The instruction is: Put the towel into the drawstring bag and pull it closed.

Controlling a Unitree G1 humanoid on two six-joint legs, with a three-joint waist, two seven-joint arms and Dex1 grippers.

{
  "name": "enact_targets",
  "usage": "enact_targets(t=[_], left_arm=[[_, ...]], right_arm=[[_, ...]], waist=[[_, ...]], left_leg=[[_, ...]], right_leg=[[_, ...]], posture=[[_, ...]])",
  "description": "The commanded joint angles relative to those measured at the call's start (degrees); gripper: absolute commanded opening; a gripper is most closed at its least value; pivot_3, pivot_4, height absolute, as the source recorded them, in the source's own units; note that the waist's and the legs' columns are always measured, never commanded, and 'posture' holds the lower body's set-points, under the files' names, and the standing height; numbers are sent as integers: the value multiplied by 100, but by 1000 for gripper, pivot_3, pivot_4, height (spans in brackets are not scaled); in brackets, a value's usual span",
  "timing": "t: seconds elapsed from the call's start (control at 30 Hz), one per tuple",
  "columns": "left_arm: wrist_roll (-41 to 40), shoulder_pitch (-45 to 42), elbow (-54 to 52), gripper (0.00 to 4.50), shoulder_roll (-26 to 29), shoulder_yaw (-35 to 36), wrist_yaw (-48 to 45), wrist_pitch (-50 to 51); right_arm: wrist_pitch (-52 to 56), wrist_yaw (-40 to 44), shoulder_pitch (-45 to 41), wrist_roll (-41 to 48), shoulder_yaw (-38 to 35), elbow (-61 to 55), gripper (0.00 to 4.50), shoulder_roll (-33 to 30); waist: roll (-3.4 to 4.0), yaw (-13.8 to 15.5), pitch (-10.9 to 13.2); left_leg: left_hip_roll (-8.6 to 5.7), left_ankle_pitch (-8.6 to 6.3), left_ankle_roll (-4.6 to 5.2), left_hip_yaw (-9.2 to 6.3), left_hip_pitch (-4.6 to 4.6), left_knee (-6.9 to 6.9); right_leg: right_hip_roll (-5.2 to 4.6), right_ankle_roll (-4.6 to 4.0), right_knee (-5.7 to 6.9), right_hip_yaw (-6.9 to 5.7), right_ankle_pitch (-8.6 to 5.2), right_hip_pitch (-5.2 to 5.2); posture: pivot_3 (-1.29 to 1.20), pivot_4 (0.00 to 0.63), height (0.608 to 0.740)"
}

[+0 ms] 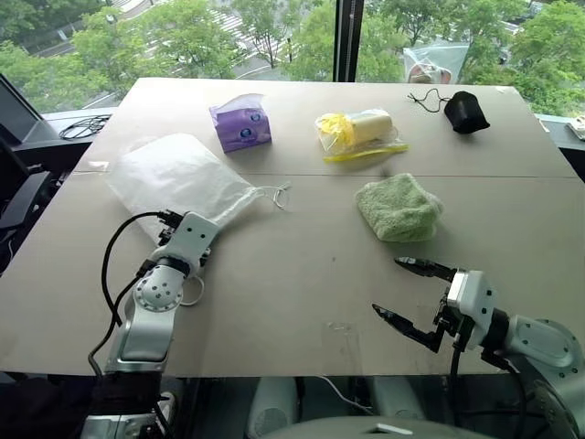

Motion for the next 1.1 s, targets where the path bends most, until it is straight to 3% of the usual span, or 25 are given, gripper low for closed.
enact_targets(t=[0.03,0.13,0.27,0.37,0.43,0.47,0.63,0.77,0.93,1.1], left_arm=[[-43,-259,179,2581,-21,40,45,78],[-220,-592,507,1811,-120,115,40,120],[-1567,-1132,670,10,-663,910,-238,1090],[-3018,-1539,307,10,-979,1705,-545,2407],[-3843,-1741,8,10,-1022,2121,-605,3321],[-4263,-1832,-131,10,-1018,2315,-609,3811],[-6036,-2066,-927,10,-969,2889,-527,5886],[-6217,-1981,-1361,10,-1071,2510,-297,6156],[-5909,-1747,-1564,10,-1255,1879,8,5986],[-5891,-1581,-1705,10,-1289,1794,158,5822]], right_arm=[[-28,-52,-51,-16,7,-223,4500,-30],[-2,-110,-99,-94,38,-181,4500,-27],[-217,-659,-224,-546,-29,-73,4500,278],[904,-1092,-459,-709,-53,-244,4500,187],[1946,-603,-875,801,-292,-332,4500,-32],[2369,-833,-1222,1247,-556,-265,4500,68],[3482,-1462,-2988,1694,-1101,958,4500,-5],[3345,-1287,-4108,875,-432,2906,4500,-62],[2263,-435,-5467,-313,611,5999,4500,183],[1965,332,-6135,-1400,1586,7696,4500,144]], waist=[[0,0,0],[-1,0,-1],[-6,1,-3],[-11,-8,-2],[-23,-42,6],[-33,-63,12],[-41,-136,17],[-44,-132,19],[-41,-170,25],[-44,-174,23]], left_leg=[[0,0,0,0,0,0],[-1,0,0,0,0,2],[-2,1,1,0,-1,6],[-1,1,1,-2,-6,14],[0,1,0,-3,-8,19],[0,2,0,-2,-7,21],[-3,2,0,-18,3,23],[-11,2,0,-21,5,17],[-26,2,2,-8,7,18],[-6,2,1,-11,7,13]], right_leg=[[0,0,0,0,0,0],[1,1,1,0,1,1],[3,5,1,-1,3,2],[6,8,4,-2,4,2],[8,9,6,0,6,2],[9,9,9,2,6,1],[22,9,9,-3,6,20],[42,-1,7,1,11,25],[53,-13,6,21,20,20],[67,-16,5,24,20,18]], posture=[[0,150,740],[0,150,740],[0,150,740],[0,150,740],[0,150,740],[0,150,740],[0,150,740],[0,150,740],[0,150,740],[0,150,740]])
